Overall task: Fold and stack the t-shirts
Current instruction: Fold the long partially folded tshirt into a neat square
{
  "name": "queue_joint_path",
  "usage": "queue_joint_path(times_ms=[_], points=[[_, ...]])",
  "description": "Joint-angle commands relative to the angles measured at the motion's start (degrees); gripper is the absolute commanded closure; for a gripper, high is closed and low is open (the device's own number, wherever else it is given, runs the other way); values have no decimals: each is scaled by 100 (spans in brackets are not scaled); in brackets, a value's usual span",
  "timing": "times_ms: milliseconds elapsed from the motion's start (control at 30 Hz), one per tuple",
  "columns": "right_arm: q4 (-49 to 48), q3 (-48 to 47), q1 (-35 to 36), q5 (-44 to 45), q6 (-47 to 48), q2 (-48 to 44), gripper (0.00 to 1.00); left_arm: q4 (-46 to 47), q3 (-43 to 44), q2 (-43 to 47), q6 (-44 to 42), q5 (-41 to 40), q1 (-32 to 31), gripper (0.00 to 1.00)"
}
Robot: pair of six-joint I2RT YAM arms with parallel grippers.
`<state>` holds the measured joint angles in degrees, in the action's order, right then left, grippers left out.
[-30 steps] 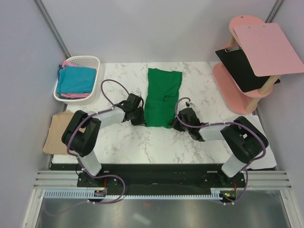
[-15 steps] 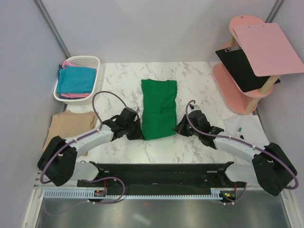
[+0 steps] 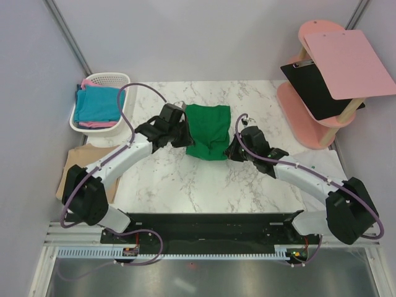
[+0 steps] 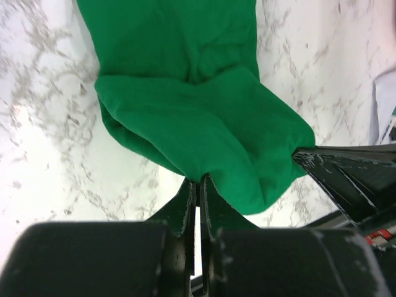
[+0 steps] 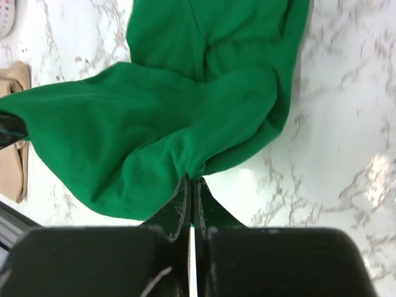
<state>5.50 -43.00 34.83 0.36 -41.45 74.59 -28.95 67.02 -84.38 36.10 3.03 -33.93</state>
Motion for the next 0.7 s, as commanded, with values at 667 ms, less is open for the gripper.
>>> queue_joint_path(times_ms=[667], points=[[347,-4443,-1531,-1213,1218,3852,96,-656,3737,-2996,-1008,716,1196,98]])
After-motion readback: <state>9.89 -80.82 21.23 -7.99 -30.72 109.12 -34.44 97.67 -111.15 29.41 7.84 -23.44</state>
